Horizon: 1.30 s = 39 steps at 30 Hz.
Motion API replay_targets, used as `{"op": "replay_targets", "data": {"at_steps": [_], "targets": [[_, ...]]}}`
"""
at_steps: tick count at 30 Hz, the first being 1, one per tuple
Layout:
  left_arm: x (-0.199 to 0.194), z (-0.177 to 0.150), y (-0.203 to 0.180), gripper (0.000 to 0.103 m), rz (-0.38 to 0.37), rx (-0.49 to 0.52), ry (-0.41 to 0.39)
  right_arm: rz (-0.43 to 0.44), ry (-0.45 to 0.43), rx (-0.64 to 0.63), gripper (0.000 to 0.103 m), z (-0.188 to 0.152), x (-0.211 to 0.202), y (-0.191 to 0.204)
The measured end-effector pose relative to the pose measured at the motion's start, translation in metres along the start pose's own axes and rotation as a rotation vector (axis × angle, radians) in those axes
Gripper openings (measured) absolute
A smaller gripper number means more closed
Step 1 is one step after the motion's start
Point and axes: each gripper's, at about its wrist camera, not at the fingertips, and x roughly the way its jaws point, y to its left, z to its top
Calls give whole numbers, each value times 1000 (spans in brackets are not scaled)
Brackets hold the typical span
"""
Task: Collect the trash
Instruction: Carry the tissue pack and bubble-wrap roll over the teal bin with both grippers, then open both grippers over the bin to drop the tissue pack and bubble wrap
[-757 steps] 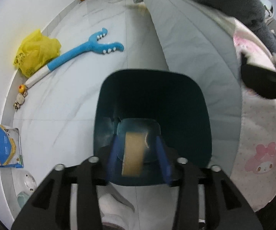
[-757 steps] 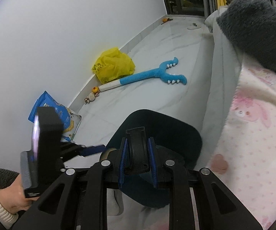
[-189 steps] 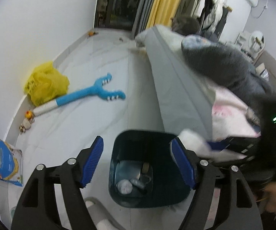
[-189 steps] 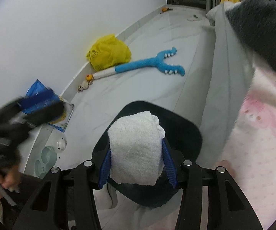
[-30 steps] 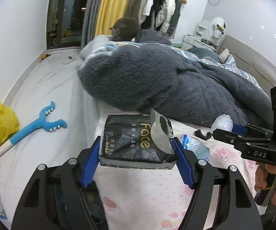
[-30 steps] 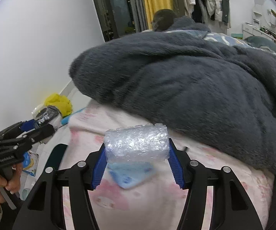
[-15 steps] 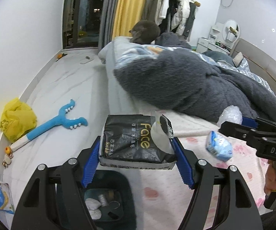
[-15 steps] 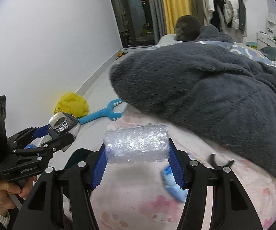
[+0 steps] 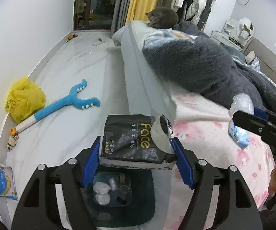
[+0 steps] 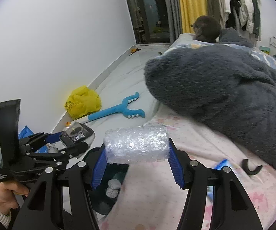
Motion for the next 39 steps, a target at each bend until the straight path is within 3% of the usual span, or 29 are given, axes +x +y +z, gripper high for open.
{"op": "replay_targets", "data": {"at_steps": [14,23,26,32,39], "targets": [[22,-26,52,74,69,-48,179,49,37,-43,60,1,30,50],[32,-48,74,74,44,-74,301,64,80,-66,60,-2,58,75],[32,-54,81,83,17,-74,332,65,102,-65,60,-6,67,80],[23,-60,93,87,10,-70,330,62,153,-67,60,-12,91,91],[5,-51,110,87,29,-81,243,53,230,-82,60,-27,119,106]]}}
